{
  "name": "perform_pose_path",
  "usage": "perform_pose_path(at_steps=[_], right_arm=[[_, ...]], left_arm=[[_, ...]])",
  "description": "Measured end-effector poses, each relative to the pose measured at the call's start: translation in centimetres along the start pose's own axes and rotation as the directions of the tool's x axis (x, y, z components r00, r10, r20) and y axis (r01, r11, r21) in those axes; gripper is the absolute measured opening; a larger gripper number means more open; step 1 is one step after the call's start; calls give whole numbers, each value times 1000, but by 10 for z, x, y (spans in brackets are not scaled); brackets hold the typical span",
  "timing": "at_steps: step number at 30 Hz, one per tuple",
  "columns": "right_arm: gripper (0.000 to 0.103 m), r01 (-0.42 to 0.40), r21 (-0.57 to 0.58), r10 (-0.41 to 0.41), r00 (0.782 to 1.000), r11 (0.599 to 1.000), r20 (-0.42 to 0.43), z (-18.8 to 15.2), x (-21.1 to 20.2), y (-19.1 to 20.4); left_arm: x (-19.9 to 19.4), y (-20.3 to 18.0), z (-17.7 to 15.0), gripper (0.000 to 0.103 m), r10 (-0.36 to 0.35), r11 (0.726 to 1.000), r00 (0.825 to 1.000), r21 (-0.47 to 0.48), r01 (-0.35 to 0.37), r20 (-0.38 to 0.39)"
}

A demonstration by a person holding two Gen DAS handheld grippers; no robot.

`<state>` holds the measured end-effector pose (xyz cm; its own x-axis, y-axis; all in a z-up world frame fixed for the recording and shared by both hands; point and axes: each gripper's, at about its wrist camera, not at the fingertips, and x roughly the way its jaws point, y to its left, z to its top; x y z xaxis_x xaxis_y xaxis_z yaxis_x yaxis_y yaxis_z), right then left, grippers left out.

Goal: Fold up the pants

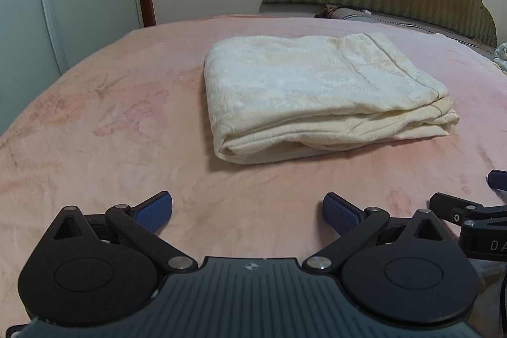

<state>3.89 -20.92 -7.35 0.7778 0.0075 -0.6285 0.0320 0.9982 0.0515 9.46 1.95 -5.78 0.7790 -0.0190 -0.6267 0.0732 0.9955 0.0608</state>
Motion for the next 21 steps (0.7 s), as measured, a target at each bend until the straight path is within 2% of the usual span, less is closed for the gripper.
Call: perform_pose_path(at_steps=[4,14,21], right_arm=[[103,1,-2,-1,1000,1000,-2,0,0,1],[103,4,-6,-4,1000,1000,-3,0,1,2],[103,4,-6,-4,1000,1000,-3,0,1,2]], left_arm=[[-1,5,-3,103,-14,999,1000,-29,14,-7],[-1,5,-3,103,-26,999,1000,-25,25,-11],[-4,10,-6,103,-66,997,998,-33,66,-15]])
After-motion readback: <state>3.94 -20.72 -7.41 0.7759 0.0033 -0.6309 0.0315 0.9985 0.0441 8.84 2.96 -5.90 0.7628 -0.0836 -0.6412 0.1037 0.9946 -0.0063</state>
